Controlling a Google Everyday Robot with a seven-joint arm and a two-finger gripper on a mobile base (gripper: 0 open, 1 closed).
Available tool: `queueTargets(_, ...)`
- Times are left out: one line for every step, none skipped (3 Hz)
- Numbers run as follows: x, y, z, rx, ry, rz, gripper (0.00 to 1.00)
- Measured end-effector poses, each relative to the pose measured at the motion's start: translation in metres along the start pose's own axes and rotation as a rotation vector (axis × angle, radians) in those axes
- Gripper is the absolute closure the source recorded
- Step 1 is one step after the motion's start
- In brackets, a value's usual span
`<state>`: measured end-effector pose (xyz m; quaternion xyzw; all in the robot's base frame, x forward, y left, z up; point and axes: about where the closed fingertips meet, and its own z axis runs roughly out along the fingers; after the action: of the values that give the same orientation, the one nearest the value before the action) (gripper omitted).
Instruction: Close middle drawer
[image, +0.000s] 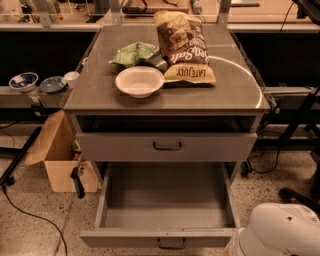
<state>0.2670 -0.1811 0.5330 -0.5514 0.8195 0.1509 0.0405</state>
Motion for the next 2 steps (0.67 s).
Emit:
queueTargets(0.004, -0.020, 0.003, 0.018, 0.009, 0.023, 1.00)
queueTargets(0.009, -0.042, 0.000, 0.050, 0.022, 0.045, 1.00)
